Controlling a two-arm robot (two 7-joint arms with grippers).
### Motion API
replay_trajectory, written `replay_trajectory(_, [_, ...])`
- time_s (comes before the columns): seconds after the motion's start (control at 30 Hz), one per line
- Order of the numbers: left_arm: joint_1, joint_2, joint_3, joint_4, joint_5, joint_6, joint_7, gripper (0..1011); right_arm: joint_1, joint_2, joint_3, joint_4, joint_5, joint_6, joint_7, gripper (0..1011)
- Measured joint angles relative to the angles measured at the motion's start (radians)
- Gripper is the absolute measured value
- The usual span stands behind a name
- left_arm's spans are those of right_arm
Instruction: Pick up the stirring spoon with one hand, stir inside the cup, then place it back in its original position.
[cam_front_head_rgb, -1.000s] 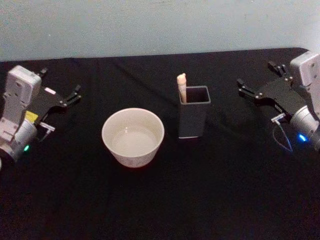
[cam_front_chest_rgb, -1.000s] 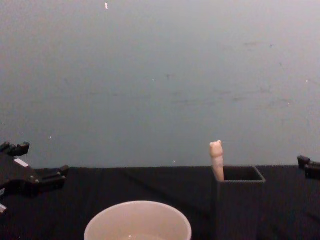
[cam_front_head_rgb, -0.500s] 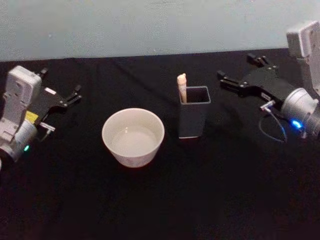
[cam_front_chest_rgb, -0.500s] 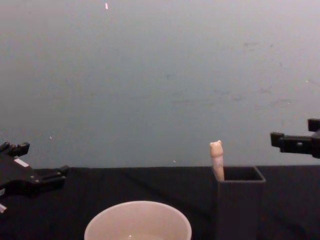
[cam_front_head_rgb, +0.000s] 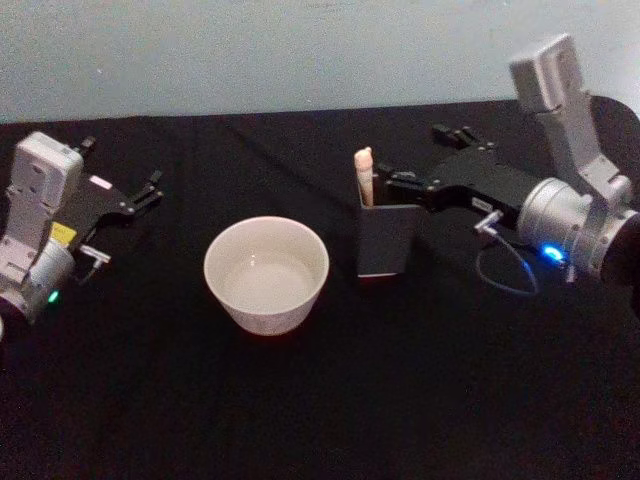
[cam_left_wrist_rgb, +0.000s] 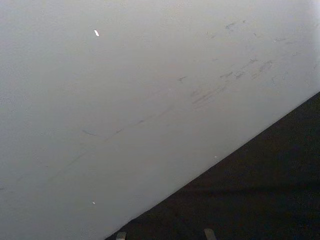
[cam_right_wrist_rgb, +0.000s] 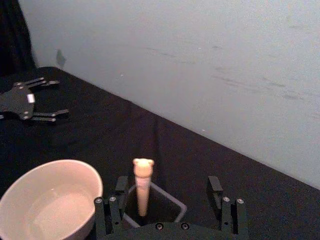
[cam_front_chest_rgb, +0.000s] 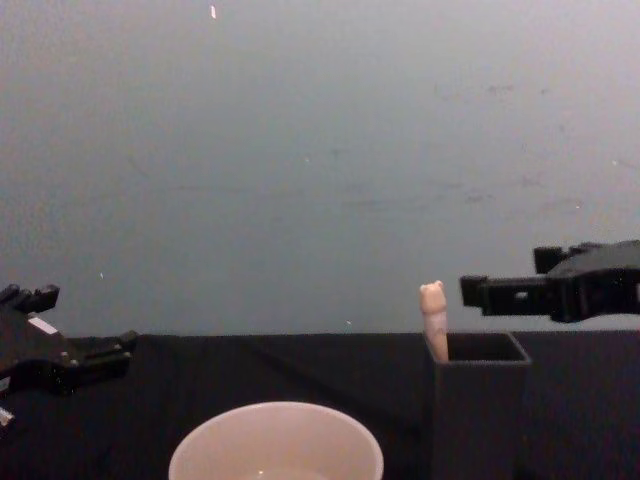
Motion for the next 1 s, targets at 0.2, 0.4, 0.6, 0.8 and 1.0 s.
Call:
replay_trajectory(0.2, [0.0,0.0,0.0,0.0,0.0,0.0,0.0,1001,0.018,-0.026,-0.028,0.011,-0.037,0.019,0.009,1000])
replay_trajectory(0.4, [0.0,0.0,0.0,0.0,0.0,0.0,0.0,1001,0.036,-0.059,-0.048,0.032,-0.075,0.036,0.001,1002])
replay_trajectory(0.6, [0.0,0.0,0.0,0.0,0.0,0.0,0.0,1001,0.052,-0.099,-0.056,0.056,-0.097,0.071,-0.016,1002])
replay_trajectory(0.8, [0.0,0.0,0.0,0.0,0.0,0.0,0.0,1001,0.068,-0.128,-0.063,0.08,-0.117,0.094,-0.018,1002])
replay_trajectory(1.0, [0.0,0.0,0.0,0.0,0.0,0.0,0.0,1001,0.076,-0.15,-0.063,0.101,-0.129,0.105,-0.018,1000])
